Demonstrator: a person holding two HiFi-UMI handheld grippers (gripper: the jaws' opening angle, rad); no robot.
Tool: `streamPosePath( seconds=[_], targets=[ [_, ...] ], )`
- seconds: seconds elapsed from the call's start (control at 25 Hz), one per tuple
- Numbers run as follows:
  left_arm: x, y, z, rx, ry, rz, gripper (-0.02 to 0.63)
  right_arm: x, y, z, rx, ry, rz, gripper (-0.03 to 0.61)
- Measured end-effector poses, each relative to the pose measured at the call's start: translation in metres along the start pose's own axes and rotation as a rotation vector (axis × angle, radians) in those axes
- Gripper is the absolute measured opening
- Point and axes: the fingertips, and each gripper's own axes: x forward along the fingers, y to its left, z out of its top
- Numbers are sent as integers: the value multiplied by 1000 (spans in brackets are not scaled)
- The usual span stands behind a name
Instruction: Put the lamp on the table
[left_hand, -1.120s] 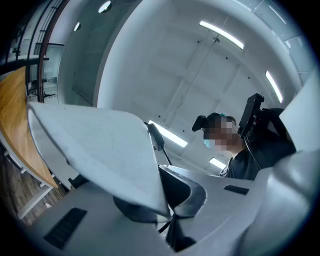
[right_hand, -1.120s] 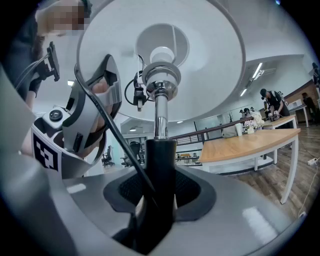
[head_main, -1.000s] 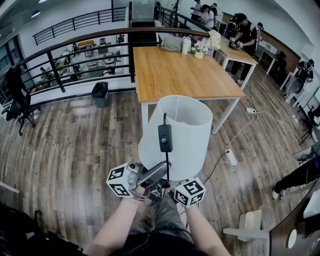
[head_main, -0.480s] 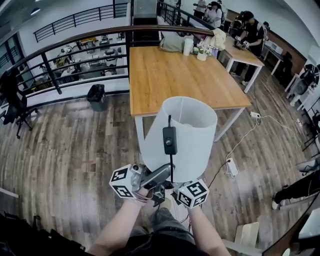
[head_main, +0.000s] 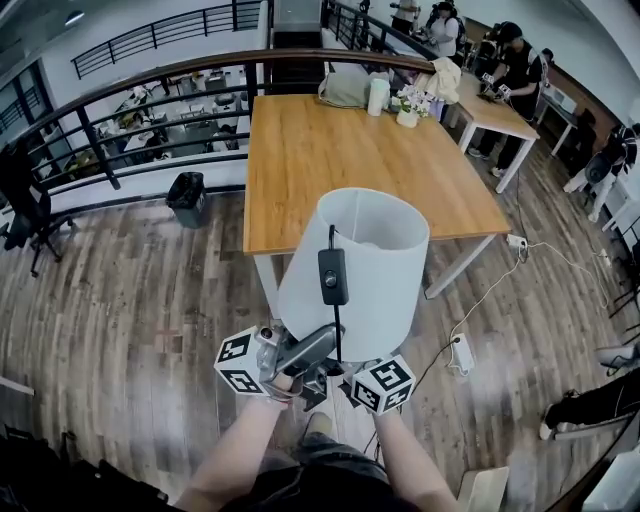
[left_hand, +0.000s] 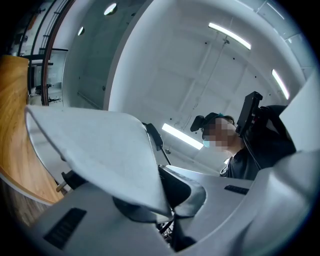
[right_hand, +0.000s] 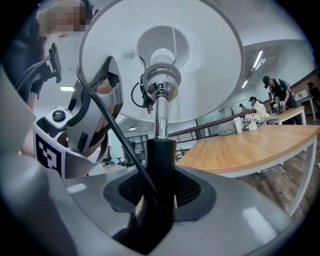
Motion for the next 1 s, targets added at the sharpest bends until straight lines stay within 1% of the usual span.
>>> streamPosePath(
  seconds=[0.16, 0.36, 0.56, 0.8, 1.0],
  targets=[
    [5, 21, 2, 16, -12, 13, 8, 9, -19, 3, -2, 6, 17, 152],
    [6, 39, 4, 26, -18, 40, 8, 18, -31, 1, 9, 19, 40, 152],
    [6, 66, 21, 29, -29, 53, 8, 40, -47, 6, 10, 30, 56, 153],
    [12, 122, 42, -3, -43, 45, 9, 72, -91, 14, 22, 44, 28, 153],
    [19, 157, 53, -31, -21, 18, 9, 96, -125, 24, 17, 39, -3, 153]
  ],
)
